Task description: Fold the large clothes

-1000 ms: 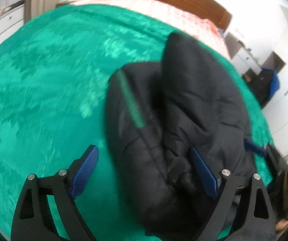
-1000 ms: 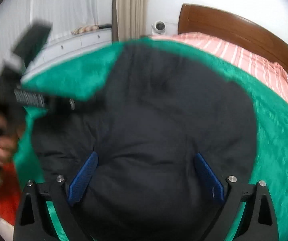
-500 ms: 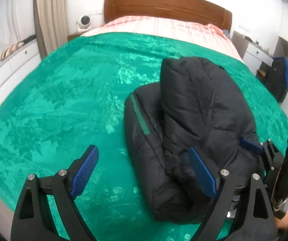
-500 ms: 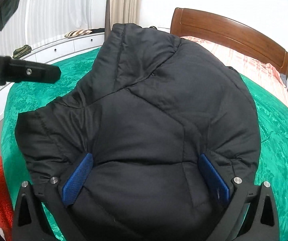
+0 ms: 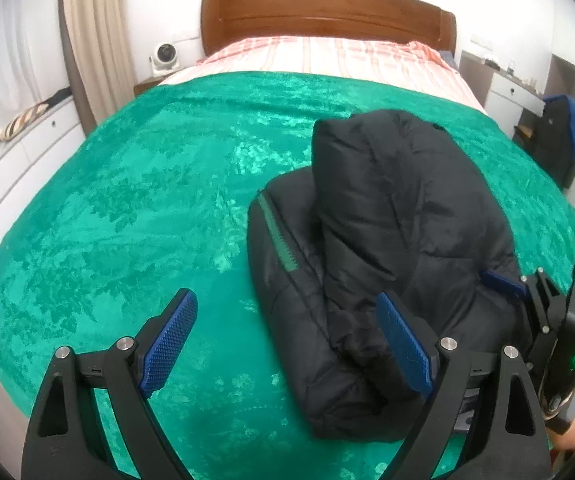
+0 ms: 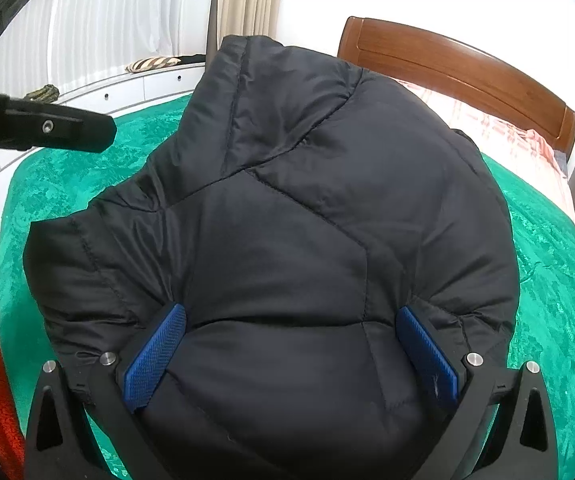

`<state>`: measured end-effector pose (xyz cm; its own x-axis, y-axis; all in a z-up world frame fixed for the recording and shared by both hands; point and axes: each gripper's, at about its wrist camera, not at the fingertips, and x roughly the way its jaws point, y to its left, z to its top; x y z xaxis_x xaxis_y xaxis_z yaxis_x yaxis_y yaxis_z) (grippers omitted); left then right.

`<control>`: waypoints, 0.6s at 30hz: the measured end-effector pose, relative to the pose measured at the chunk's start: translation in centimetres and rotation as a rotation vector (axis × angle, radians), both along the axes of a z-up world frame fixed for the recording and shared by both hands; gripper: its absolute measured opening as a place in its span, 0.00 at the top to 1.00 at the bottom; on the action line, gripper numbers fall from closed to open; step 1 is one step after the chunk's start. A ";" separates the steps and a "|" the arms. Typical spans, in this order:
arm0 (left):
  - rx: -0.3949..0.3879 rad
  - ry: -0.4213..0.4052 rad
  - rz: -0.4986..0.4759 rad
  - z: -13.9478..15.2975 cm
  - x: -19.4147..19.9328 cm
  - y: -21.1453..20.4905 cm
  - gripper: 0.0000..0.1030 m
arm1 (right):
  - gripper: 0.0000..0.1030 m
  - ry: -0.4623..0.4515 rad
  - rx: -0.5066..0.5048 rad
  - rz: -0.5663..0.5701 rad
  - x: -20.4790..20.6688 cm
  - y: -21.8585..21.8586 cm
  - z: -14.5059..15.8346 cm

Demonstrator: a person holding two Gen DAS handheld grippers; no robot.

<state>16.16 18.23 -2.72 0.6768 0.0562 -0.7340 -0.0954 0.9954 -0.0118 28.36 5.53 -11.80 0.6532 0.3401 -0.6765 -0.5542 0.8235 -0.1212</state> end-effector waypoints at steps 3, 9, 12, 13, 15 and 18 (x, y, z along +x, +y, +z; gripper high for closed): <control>-0.117 0.036 0.024 -1.4 0.2 2.0 0.10 | 0.00 0.005 -0.010 0.001 0.0 0.4 -0.1; -0.545 0.052 0.075 -4.5 -0.4 8.9 0.10 | 0.01 0.131 0.132 -0.018 -0.1 -2.5 3.1; -0.638 0.062 0.031 -5.2 0.0 9.9 0.10 | 0.01 0.177 0.334 -0.053 -1.3 -7.1 5.0; -0.652 0.067 0.010 -5.3 0.3 9.8 0.10 | 0.01 0.189 0.381 -0.067 -1.5 -8.6 5.3; -0.677 0.084 -0.034 -5.8 1.3 9.4 0.09 | 0.01 0.222 0.469 -0.116 -1.3 -12.3 5.3; -0.702 0.124 -0.025 -7.6 3.2 9.2 0.09 | 0.01 0.312 0.574 -0.207 0.1 -17.5 3.6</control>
